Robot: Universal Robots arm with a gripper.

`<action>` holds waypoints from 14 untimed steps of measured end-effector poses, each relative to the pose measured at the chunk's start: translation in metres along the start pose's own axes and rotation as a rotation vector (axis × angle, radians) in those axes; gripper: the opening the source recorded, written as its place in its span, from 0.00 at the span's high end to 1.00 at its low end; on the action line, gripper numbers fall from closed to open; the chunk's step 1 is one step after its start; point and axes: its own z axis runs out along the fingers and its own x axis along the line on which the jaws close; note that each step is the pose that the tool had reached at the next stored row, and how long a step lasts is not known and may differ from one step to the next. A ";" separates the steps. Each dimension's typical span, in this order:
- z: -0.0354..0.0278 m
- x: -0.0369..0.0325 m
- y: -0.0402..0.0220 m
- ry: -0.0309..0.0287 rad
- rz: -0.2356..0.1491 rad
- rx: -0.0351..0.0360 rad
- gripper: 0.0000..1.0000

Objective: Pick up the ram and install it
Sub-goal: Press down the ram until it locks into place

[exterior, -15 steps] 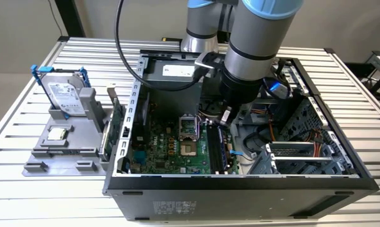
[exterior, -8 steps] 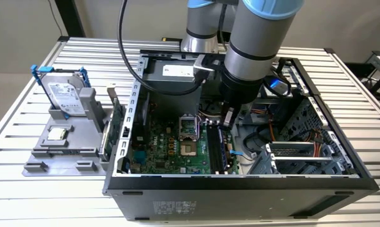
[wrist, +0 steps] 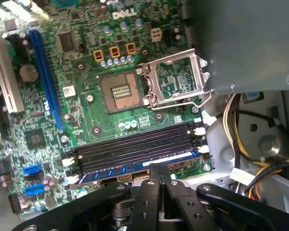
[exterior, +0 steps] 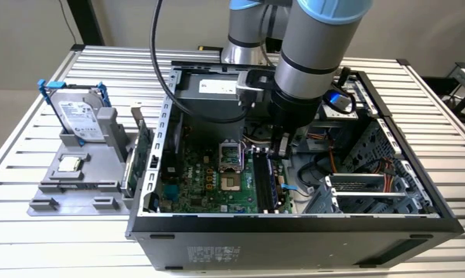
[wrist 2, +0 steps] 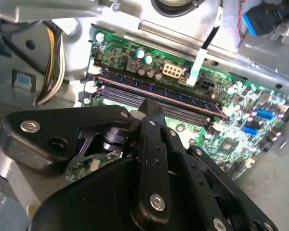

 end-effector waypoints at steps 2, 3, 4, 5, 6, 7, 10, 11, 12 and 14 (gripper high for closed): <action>0.0001 0.0000 0.0000 0.0004 -0.037 -0.0012 1.00; 0.0001 0.0000 0.0000 0.0004 -0.055 -0.0017 1.00; 0.0002 0.0000 0.0000 0.0006 -0.073 -0.0023 1.00; 0.0002 0.0000 0.0000 0.0008 -0.091 -0.0029 1.00; 0.0002 0.0000 0.0000 0.0010 -0.110 -0.0034 1.00; 0.0002 0.0000 0.0000 0.0011 -0.126 -0.0039 1.00; 0.0004 -0.0002 -0.0010 0.0012 -0.142 -0.0047 1.00; 0.0004 -0.0003 -0.0014 0.0013 -0.149 -0.0049 1.00; 0.0005 -0.0003 -0.0017 0.0014 -0.156 -0.0052 1.00; 0.0008 0.0000 -0.0020 0.0013 -0.172 -0.0057 1.00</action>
